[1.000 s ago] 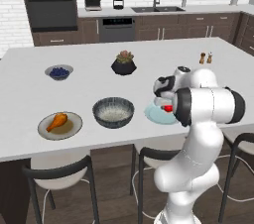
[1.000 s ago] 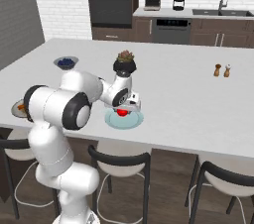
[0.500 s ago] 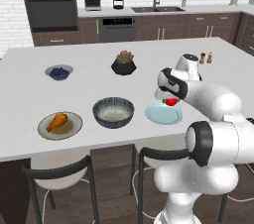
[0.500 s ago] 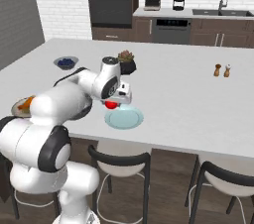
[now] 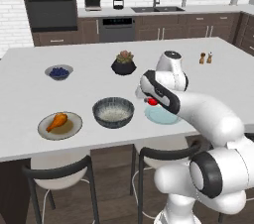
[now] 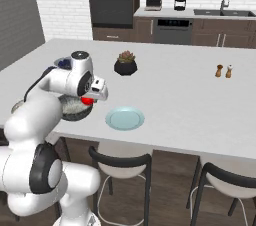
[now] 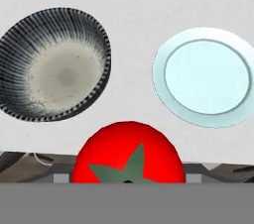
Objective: Pick the chicken drumstick and tomato from their plates and place them in the bowl. Then put the bowl in the fridge.
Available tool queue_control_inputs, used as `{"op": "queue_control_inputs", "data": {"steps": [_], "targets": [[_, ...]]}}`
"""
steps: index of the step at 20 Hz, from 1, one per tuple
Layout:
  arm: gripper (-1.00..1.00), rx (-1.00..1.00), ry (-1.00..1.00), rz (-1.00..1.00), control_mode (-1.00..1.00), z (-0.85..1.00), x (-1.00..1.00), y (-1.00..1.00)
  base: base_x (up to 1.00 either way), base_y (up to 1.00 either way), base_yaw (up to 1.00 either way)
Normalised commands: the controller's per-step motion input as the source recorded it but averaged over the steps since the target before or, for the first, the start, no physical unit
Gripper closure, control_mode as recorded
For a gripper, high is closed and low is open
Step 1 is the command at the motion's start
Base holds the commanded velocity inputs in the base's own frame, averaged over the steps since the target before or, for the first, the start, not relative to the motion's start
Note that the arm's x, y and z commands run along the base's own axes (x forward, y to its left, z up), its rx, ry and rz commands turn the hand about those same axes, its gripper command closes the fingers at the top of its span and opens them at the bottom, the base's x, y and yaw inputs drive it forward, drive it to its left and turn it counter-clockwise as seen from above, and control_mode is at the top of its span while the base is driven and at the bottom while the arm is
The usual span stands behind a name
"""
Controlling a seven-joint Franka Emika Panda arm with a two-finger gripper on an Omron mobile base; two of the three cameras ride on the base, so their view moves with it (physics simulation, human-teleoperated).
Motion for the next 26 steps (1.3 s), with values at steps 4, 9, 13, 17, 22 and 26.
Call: {"op": "queue_control_inputs", "data": {"steps": [4, 9, 13, 17, 22, 26], "targets": [[1.00, -0.05, 0.04, -0.04, -1.00, 0.00, 0.52, 0.88, 0.00, 0.00, 0.00], [1.00, -0.01, 0.17, 0.00, -1.00, -0.07, 0.65, 0.50, 0.00, 0.00, 0.00], [1.00, 0.00, 0.12, 0.00, -1.00, -0.11, 0.61, 0.21, 0.00, 0.00, 0.00], [1.00, 0.00, 0.07, 0.00, -1.00, -0.14, 0.47, 0.00, 0.00, 0.00, 0.00], [1.00, 0.00, 0.03, 0.00, -1.00, -0.26, 0.22, 0.14, 0.00, 0.00, 0.00], [1.00, 0.01, 0.00, 0.00, -1.00, -0.44, 0.00, 0.13, 0.00, 0.00, 0.00]]}}
